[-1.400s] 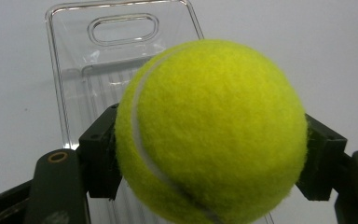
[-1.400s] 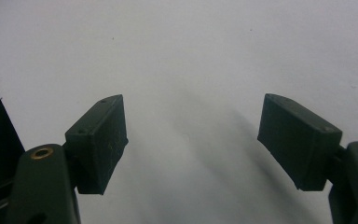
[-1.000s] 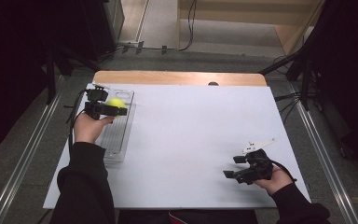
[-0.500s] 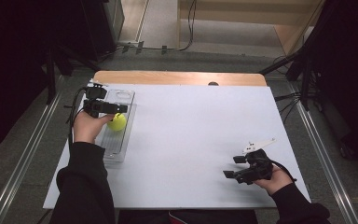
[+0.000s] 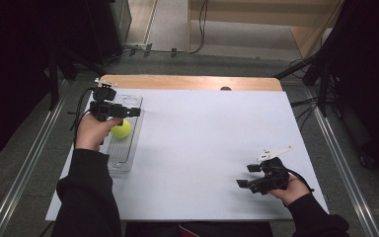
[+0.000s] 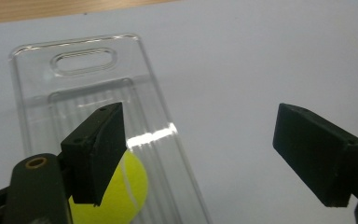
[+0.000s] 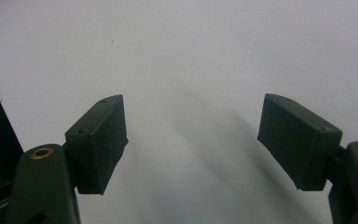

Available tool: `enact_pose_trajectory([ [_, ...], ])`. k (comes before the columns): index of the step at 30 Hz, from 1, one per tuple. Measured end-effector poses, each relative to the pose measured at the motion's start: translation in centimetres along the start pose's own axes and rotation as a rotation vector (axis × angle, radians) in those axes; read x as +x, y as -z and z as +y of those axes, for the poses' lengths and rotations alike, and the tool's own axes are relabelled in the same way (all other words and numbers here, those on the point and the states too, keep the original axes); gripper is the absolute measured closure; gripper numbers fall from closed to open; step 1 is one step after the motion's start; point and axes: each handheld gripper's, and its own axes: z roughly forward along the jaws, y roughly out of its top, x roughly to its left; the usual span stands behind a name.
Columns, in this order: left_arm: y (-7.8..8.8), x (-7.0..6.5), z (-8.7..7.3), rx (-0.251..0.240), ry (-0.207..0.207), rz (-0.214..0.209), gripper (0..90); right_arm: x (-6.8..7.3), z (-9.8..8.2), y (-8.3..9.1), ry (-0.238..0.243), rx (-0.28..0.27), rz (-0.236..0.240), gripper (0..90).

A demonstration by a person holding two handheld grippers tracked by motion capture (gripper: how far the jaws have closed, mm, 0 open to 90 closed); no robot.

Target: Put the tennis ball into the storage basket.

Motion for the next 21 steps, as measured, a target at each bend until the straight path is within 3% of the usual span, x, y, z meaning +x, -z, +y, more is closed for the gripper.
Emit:
enact_pose_trajectory([
  [10,0.3,-1.3,0.2,-0.012,-0.032,-0.078,17.9,0.1,0.0,0.0,0.001,0.003,0.008,21.6],
  [21,-1.0,-2.6,0.3,0.018,-0.077,-0.118,17.9,0.3,-0.2,0.2,0.003,0.005,-0.006,21.7],
])
